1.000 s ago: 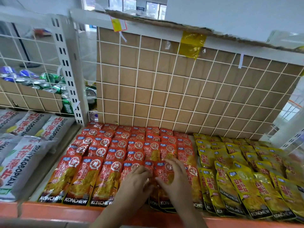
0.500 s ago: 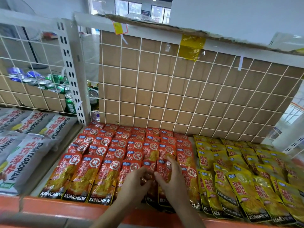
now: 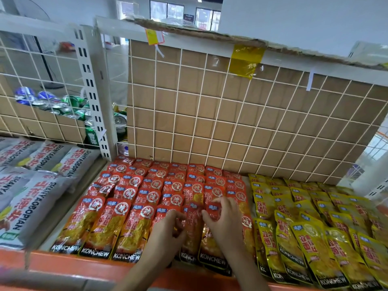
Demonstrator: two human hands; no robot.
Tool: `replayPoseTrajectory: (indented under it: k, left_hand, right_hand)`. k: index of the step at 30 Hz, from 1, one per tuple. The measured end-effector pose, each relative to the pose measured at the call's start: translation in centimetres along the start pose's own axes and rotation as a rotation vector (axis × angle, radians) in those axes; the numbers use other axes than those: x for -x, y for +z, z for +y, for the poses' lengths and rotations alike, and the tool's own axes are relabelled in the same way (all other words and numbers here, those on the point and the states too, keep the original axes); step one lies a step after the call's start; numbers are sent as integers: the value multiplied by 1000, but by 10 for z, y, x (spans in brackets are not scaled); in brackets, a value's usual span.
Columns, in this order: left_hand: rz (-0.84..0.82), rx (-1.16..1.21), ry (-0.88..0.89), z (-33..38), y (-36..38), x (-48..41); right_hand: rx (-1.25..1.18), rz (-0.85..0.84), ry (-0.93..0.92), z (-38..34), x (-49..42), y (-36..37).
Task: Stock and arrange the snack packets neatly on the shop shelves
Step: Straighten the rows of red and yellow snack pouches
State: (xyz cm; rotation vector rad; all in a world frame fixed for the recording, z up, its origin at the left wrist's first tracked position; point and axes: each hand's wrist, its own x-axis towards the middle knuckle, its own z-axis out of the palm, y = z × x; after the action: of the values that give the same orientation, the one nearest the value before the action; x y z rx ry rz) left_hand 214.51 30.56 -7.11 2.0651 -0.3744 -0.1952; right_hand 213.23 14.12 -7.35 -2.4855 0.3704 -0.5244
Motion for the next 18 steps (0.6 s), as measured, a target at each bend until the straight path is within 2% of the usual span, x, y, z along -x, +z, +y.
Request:
replayPoseTrajectory:
  k: [6, 9, 12, 16, 18]
  left_hand:
    - [23, -154, 132, -4, 0, 4]
    - [33, -294, 209, -8, 0, 6]
    - [52, -418, 248, -12, -4, 7]
    - [213, -560, 402, -13, 4, 6]
    - [236, -652, 470, -11, 14, 8]
  right_hand:
    - [289, -133, -12, 7, -6, -4]
    - [305, -84, -60, 7, -6, -3]
    - [316, -118, -90, 7, -7, -4]
    - [261, -144, -117, 11, -8, -6]
    - [236, -160, -123, 12, -8, -6]
